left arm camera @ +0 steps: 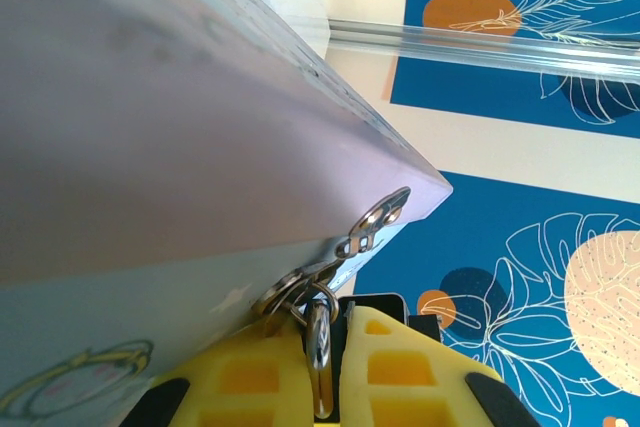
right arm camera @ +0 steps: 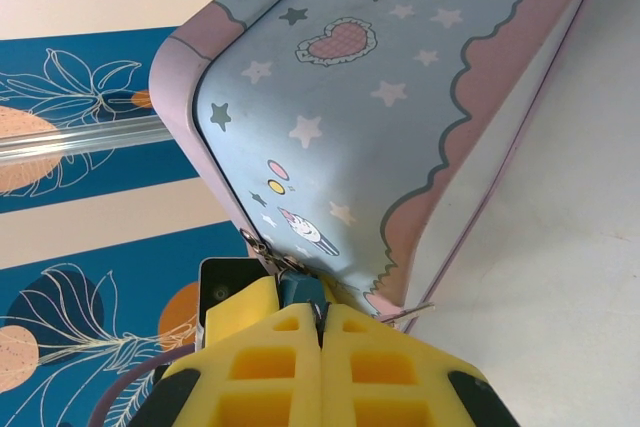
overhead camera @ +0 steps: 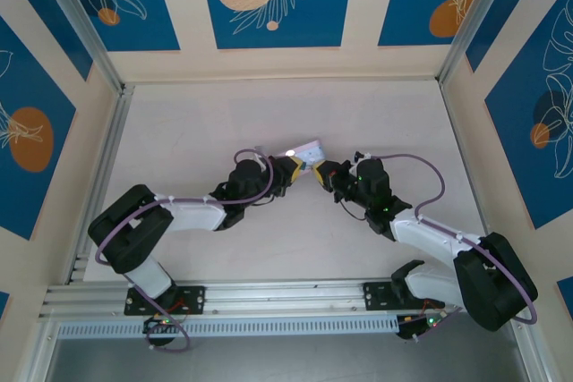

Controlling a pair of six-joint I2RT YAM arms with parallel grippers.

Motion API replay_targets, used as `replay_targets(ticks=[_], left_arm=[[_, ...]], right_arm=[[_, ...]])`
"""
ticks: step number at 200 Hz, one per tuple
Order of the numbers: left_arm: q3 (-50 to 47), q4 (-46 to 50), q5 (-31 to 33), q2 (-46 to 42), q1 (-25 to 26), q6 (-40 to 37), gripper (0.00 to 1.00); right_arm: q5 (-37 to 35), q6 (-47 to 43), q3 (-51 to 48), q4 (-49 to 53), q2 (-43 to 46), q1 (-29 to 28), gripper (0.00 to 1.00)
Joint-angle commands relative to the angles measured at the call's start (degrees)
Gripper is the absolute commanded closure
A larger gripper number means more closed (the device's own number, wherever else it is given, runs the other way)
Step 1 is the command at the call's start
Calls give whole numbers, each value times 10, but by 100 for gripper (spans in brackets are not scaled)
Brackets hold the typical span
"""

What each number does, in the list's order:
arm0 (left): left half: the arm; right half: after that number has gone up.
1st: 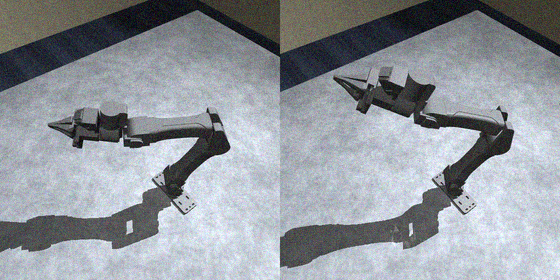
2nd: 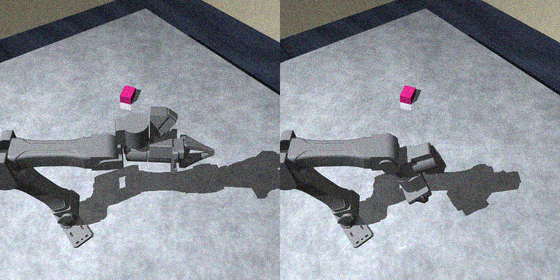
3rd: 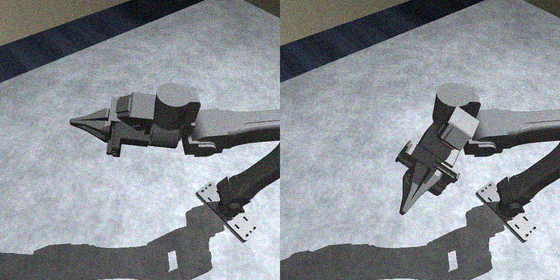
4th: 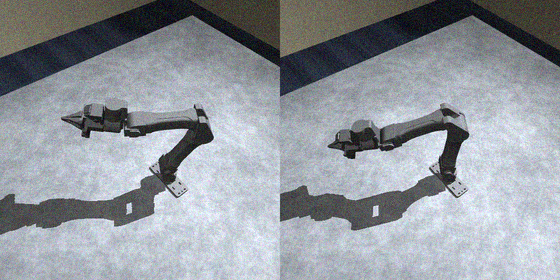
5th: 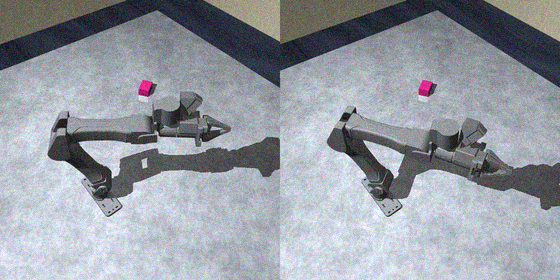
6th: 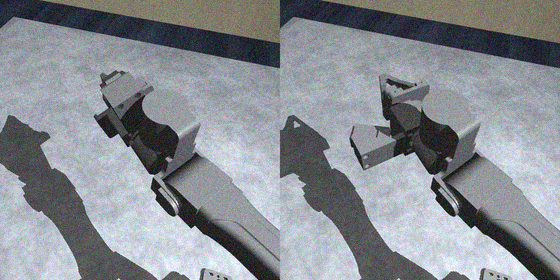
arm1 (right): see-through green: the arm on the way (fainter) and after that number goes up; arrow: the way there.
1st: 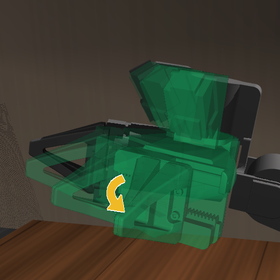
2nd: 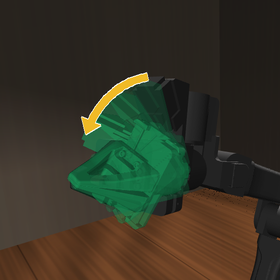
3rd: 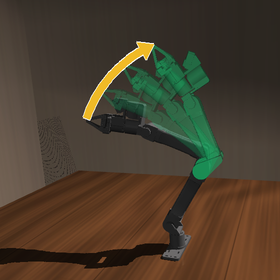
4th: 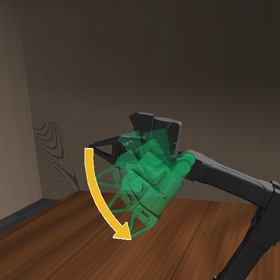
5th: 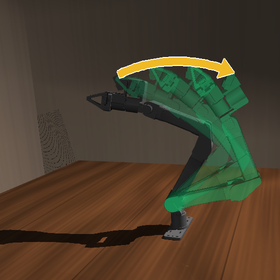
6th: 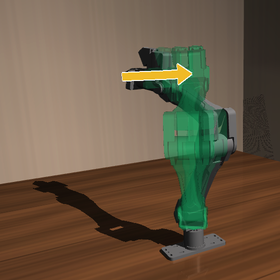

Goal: Unlock the padlock with the key

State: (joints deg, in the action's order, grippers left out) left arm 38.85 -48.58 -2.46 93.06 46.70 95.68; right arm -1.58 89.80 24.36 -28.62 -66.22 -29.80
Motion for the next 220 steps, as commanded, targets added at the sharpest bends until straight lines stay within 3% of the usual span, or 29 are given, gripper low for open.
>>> replay_targets(ticks=[1,99,220], left_arm=[[23,-39,7,-9,8,-5,100],[21,-32,12,-14,9,-5,100],[20,-34,11,-10,10,-5,100]], right_arm=[[-20,-7,-1,4,5,-5,100],[-72,-20,3,81,52,-18,100],[-65,-21,33,66,17,-24,100]])
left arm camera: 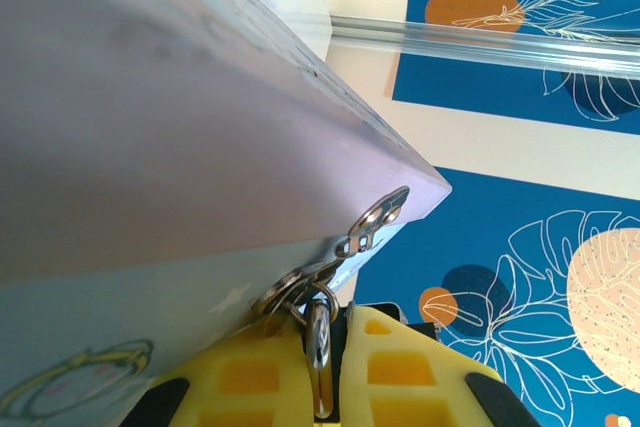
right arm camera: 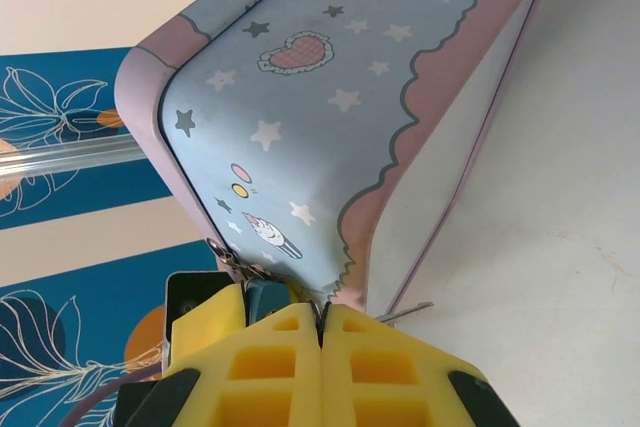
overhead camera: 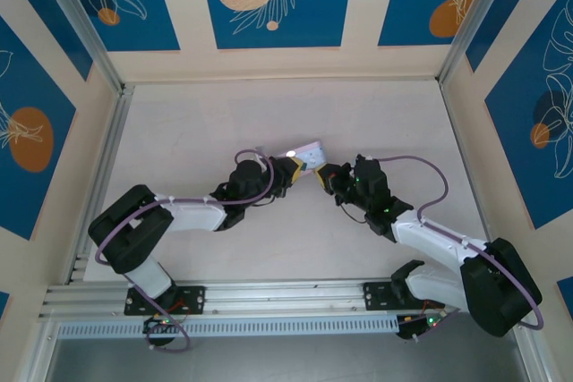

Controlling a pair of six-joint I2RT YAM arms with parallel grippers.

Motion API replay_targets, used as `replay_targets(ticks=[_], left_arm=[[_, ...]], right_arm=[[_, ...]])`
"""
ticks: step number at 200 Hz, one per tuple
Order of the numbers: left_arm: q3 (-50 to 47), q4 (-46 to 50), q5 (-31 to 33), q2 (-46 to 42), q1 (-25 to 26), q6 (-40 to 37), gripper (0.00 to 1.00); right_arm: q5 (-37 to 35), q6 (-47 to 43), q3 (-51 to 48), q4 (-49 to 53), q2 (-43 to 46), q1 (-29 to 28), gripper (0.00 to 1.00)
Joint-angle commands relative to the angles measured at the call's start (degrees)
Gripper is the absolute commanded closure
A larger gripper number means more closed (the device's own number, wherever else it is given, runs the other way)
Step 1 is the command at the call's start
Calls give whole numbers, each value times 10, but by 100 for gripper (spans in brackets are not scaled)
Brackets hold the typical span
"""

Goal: Unlock the padlock with the key

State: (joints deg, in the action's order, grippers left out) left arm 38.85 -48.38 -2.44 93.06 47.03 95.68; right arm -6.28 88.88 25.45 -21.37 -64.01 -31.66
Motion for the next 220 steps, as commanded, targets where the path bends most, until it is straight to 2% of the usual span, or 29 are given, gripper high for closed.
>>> replay_targets(ticks=[1,220], left_arm=[[20,-36,10,-10,7,-5,100],[33,-72,12,8,16,24,100]], right_arm=[[-18,-12,22,-7,-5,-5,100],[5,-20,13,-50,-35,-8,100]])
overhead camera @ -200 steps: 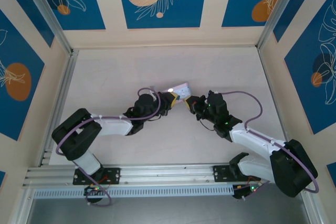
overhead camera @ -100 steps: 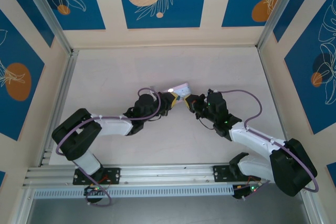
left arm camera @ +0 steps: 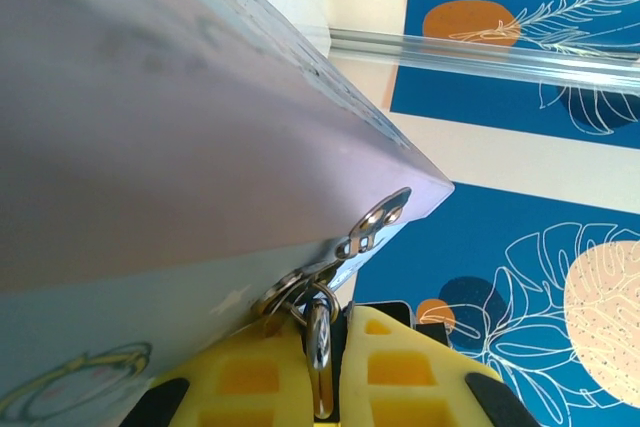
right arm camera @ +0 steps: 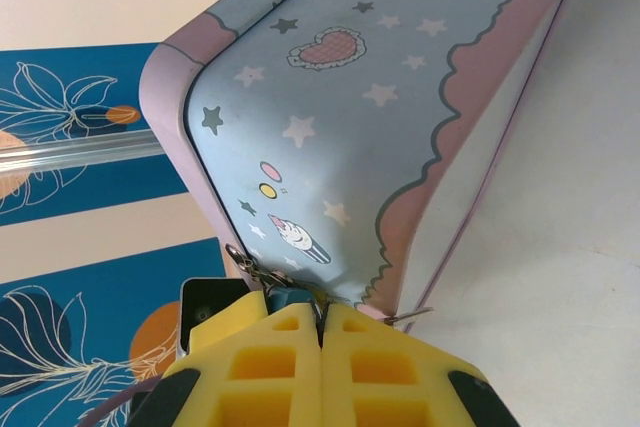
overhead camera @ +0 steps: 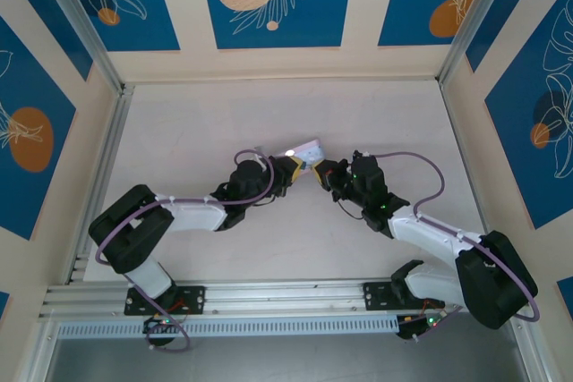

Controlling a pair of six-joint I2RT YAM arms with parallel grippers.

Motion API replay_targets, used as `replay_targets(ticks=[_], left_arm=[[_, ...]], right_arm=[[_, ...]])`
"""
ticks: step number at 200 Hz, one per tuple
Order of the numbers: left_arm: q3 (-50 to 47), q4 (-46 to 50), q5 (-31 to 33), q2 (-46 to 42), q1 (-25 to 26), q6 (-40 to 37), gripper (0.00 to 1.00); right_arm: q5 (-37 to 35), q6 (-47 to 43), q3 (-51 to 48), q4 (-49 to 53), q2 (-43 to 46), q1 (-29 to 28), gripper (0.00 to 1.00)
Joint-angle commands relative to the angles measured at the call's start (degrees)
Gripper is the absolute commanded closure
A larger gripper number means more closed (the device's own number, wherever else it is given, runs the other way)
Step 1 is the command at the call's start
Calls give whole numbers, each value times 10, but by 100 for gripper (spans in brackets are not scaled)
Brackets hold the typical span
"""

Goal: Unlock the padlock with the key

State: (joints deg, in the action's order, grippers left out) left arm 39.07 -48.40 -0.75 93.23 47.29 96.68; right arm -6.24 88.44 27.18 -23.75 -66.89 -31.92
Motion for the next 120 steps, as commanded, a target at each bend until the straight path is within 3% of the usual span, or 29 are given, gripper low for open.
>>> replay_targets(ticks=[1,120], left_arm=[[31,-72,-5,6,14,14,100],[37,-93,11,11,21,26,100]], right_arm=[[5,-16,-5,-26,-6,-5,100],[9,27,-34,-70,-21,2,100]])
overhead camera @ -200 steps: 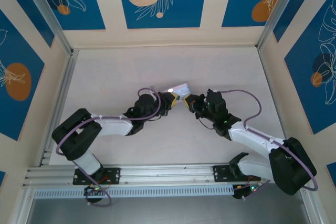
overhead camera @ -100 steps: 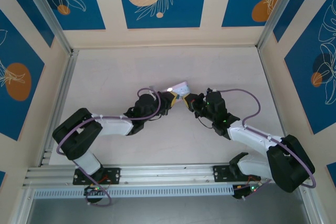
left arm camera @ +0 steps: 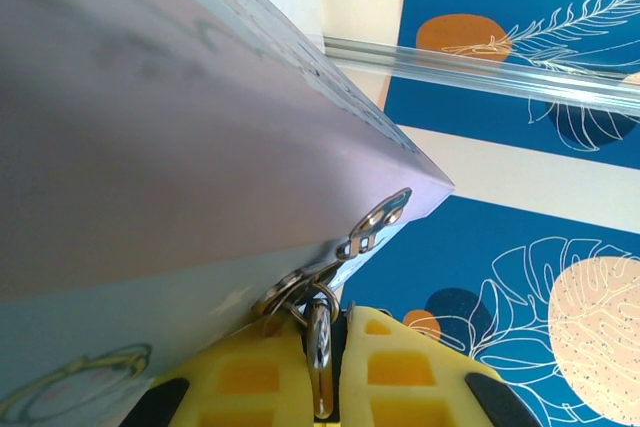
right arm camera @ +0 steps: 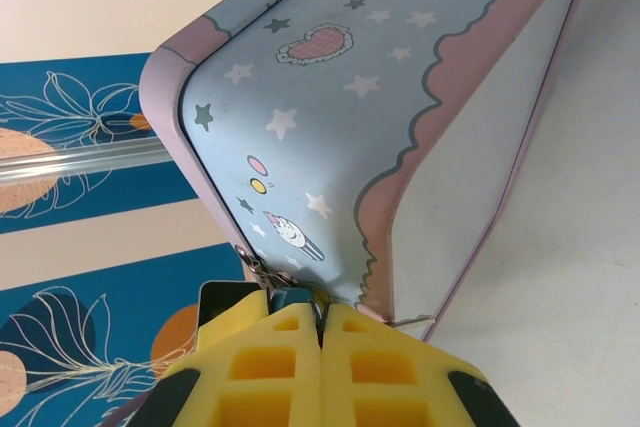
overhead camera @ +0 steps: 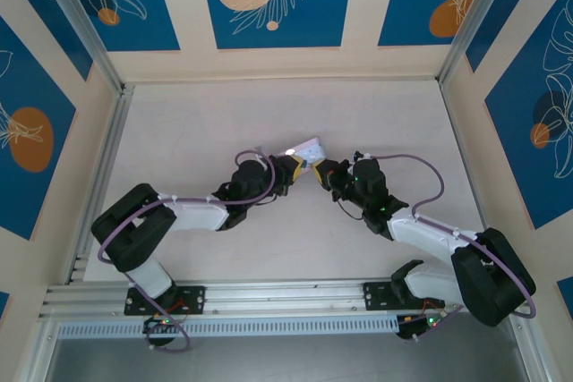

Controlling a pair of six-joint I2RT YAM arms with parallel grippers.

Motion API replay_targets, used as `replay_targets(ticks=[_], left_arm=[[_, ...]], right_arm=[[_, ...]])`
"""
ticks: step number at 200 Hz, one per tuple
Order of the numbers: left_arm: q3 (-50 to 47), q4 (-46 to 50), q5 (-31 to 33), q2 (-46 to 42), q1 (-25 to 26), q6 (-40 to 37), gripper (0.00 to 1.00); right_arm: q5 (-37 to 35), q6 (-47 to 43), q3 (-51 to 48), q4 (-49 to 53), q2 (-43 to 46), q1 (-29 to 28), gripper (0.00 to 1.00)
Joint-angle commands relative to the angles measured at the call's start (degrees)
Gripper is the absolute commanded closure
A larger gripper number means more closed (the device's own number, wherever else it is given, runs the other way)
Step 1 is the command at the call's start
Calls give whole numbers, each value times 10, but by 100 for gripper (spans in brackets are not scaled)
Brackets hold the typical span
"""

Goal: Unlock the padlock with the key

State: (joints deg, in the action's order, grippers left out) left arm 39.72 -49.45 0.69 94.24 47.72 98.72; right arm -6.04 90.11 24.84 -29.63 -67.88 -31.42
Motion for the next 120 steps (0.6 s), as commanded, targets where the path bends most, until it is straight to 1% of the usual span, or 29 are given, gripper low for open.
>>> replay_targets(ticks=[1,39,62,90,120], left_arm=[[31,-83,-3,1,17,5,100],[33,-81,-7,2,19,4,100],[33,-78,-8,3,20,3,100],[36,-79,-12,7,24,3,100],[38,-81,-12,10,27,3,100]], right_arm=[[6,10,-11,-12,-11,-4,100],[4,9,-16,-18,-14,-2,100],[13,-23,-4,-15,-17,0,100],[45,-46,12,-41,-42,9,100],[73,-38,25,-75,-83,13,100]])
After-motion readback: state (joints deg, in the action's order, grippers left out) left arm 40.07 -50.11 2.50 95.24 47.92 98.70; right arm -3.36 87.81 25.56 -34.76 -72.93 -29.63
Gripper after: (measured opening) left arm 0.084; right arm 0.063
